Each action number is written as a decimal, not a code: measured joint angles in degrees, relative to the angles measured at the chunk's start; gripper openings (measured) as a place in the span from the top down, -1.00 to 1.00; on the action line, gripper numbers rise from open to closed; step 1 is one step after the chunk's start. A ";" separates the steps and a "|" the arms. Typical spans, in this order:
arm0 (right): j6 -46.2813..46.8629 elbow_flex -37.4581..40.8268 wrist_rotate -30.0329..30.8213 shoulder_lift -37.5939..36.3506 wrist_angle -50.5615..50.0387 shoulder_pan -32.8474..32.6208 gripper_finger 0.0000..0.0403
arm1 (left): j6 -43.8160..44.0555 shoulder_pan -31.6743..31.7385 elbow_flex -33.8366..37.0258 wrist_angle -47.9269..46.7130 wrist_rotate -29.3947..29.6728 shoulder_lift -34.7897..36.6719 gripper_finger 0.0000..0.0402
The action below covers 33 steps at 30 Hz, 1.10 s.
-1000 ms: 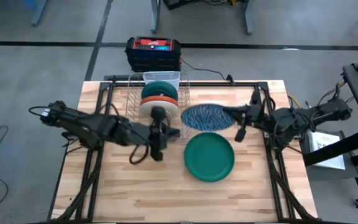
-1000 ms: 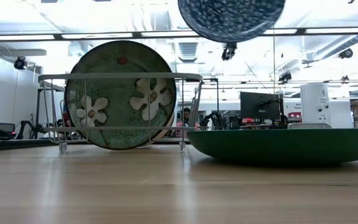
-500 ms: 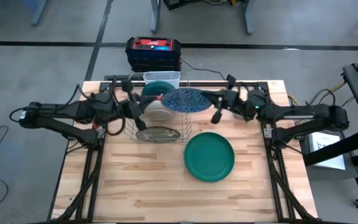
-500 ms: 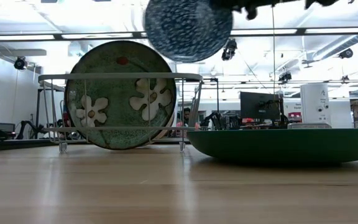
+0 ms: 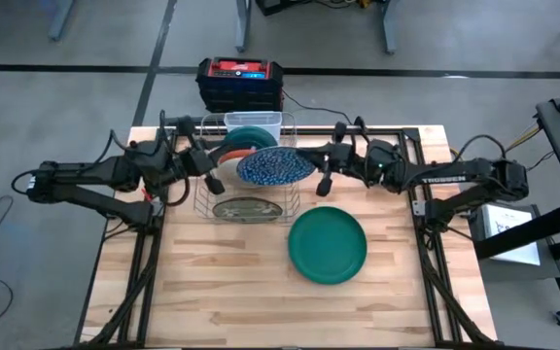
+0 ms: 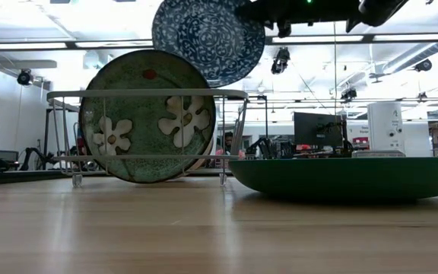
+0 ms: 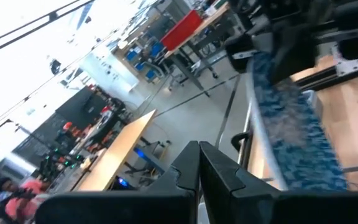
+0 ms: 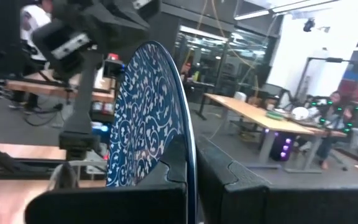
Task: Sort dishes
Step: Put the blue ceramic plate into the dish rack
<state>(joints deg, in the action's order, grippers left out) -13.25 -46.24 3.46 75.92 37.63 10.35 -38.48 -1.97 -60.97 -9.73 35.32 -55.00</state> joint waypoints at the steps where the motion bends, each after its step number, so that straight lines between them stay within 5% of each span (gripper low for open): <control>1: 0.66 0.14 -0.02 0.50 0.70 0.00 1.00 | 0.00 -0.01 0.00 -0.08 0.01 -0.02 1.00; 13: 2.86 0.05 1.24 11.01 15.15 -0.34 1.00 | -3.49 0.47 0.00 -1.67 0.27 -0.17 1.00; 21: 4.35 -2.83 1.68 18.34 15.40 -0.35 1.00 | -7.93 0.69 0.00 -1.63 6.81 0.02 1.00; 33: 1.51 -3.24 2.60 23.64 17.06 -0.37 1.00 | -7.15 0.72 0.00 -1.65 6.79 -0.09 1.00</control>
<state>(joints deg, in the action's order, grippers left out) -11.75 -49.47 6.07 99.57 54.70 9.98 -45.63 -1.25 -60.97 -11.38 42.11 -55.09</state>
